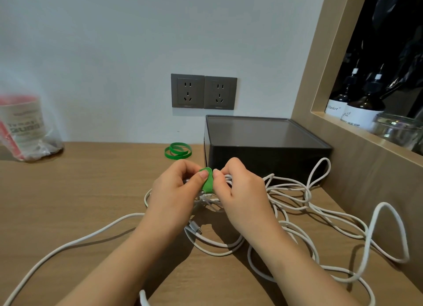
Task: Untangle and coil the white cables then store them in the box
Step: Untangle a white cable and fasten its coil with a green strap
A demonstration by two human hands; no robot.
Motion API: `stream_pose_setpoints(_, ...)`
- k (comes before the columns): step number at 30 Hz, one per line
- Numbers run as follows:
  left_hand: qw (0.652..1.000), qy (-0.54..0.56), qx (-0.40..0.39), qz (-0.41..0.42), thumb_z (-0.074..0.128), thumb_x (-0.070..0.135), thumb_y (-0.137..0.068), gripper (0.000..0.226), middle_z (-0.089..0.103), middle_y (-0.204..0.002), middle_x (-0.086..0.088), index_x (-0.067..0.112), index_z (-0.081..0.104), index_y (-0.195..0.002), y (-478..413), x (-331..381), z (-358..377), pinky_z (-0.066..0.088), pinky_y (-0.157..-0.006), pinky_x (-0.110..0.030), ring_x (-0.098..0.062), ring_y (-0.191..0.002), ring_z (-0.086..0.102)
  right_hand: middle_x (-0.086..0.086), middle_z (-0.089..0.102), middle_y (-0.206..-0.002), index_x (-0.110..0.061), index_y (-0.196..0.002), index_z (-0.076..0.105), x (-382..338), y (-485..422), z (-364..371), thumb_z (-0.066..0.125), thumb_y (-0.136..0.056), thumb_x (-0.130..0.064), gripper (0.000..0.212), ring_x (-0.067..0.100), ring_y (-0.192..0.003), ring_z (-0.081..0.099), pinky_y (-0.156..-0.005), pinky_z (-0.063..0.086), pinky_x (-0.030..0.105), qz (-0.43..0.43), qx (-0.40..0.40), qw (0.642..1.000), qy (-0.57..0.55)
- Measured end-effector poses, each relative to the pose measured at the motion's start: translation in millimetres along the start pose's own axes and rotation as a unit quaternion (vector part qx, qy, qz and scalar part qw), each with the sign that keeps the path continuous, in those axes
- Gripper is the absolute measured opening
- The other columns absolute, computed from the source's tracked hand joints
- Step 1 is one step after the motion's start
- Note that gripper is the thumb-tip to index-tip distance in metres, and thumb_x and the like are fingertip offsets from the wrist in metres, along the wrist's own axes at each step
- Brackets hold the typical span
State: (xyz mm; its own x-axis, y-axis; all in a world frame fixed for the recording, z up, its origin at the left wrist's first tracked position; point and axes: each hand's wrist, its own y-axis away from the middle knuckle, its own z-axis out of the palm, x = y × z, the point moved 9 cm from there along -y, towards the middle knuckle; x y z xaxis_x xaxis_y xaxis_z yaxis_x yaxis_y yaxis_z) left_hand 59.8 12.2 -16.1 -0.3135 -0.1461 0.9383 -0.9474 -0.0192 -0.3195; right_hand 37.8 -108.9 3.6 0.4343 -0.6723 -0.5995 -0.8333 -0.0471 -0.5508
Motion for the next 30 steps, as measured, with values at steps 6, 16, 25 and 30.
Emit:
stream_pose_setpoints(6,0.995,0.044,-0.01,-0.084,0.063,0.014,-0.088,0.013,0.062,-0.07,-0.005,0.013,0.063,-0.074,-3.9,-17.1,-2.3,0.052,-0.065,-0.033,-0.016,-0.068,0.059,-0.011,0.051,-0.071,-0.03,-0.079,0.043,7.2,2.4,12.1,0.045,-0.096,-0.03,0.017,0.003,-0.064,0.055,-0.051,0.044,0.011,0.047,-0.057,0.995,-0.072)
stream_pose_setpoints(16,0.999,0.005,-0.03,-0.023,0.06,0.017,-0.089,0.015,0.061,-0.06,0.012,0.02,0.059,-0.074,-6.5,-4.9,-0.9,0.043,-0.056,-0.015,0.0,-0.059,0.056,-0.002,0.069,-0.075,-0.02,-0.094,0.066,22.6,3.3,24.5,0.064,-0.086,-0.018,0.008,0.013,-0.068,0.068,-0.066,0.058,0.028,0.179,-0.113,0.923,-0.321)
stream_pose_setpoints(25,0.996,-0.059,-0.067,-0.02,0.058,0.02,-0.09,0.012,0.068,-0.079,0.002,0.023,0.066,-0.081,-4.0,-2.6,1.8,0.048,-0.068,-0.024,-0.013,-0.077,0.064,0.007,0.069,-0.079,-0.014,-0.089,0.067,32.4,1.6,14.9,0.064,-0.085,-0.011,0.006,0.014,-0.064,0.067,-0.063,0.057,0.026,0.174,-0.067,0.934,-0.303)
stream_pose_setpoints(30,0.975,-0.214,-0.024,0.052,0.057,0.025,-0.091,0.02,0.06,-0.073,0.009,0.031,0.053,-0.071,-3.5,11.4,-1.1,0.036,-0.054,-0.008,-0.005,-0.07,0.054,0.008,0.068,-0.081,-0.014,-0.09,0.068,30.4,-0.2,15.3,0.062,-0.087,-0.013,0.007,0.017,-0.067,0.068,-0.065,0.059,0.031,0.153,-0.063,0.948,-0.271)
